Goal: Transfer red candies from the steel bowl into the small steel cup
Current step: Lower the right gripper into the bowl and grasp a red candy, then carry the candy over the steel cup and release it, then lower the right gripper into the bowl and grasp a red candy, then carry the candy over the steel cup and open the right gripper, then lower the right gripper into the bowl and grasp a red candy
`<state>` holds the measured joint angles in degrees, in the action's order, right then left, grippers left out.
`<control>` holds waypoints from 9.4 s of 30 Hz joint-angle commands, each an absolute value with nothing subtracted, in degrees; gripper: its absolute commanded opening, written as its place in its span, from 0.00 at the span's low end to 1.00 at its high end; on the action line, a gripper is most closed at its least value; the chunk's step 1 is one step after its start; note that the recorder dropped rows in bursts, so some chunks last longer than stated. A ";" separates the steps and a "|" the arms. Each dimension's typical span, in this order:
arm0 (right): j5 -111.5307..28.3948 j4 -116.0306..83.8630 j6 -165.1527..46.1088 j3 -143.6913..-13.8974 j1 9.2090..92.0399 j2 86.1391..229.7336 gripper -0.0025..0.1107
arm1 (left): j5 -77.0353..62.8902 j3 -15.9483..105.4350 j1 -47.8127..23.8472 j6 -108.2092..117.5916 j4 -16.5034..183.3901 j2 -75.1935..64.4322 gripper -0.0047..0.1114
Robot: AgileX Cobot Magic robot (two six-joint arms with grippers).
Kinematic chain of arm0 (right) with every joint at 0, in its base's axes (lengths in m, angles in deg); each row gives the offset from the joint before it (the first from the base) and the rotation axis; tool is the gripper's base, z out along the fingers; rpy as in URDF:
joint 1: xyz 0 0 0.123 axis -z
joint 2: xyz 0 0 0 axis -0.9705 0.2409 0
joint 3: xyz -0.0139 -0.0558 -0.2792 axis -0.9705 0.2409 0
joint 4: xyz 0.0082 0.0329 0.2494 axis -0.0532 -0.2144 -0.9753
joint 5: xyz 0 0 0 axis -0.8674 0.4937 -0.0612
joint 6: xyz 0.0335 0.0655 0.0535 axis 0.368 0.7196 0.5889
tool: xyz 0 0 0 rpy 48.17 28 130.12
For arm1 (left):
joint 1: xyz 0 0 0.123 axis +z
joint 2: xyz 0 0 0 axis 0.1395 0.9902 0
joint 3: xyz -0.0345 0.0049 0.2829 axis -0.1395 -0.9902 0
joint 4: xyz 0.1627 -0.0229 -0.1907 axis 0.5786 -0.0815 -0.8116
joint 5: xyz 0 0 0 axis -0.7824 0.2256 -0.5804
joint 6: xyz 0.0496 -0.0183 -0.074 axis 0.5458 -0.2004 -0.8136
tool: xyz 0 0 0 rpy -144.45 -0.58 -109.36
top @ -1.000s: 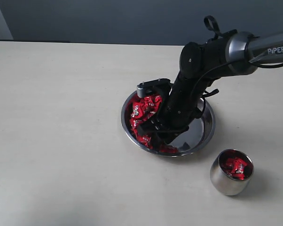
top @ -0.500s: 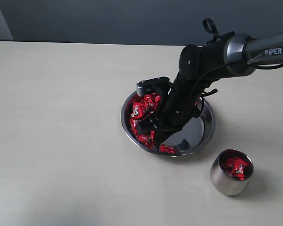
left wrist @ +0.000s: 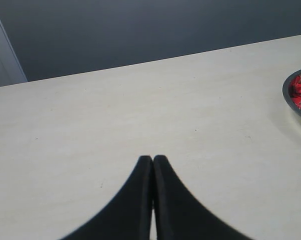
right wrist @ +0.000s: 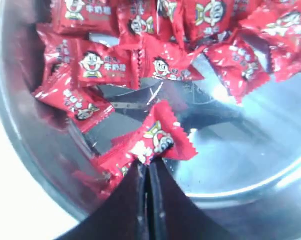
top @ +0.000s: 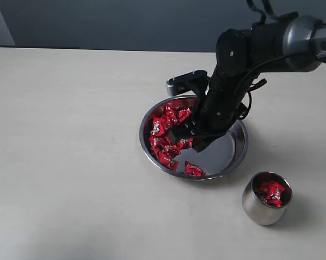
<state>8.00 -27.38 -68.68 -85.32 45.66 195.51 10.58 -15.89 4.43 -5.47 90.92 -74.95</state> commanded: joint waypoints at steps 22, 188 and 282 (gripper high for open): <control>16.92 -17.31 -56.23 -63.51 45.75 163.52 0.02 | 10.20 -15.95 3.96 -5.79 91.03 -75.19 0.04; 15.53 -15.12 -51.04 -59.16 45.75 165.98 0.29 | 10.20 -15.95 3.96 -5.79 91.03 -75.19 0.04; 1.00 -17.77 -66.29 -91.33 47.45 206.67 0.17 | 10.20 -15.95 3.96 -5.79 91.03 -75.19 0.04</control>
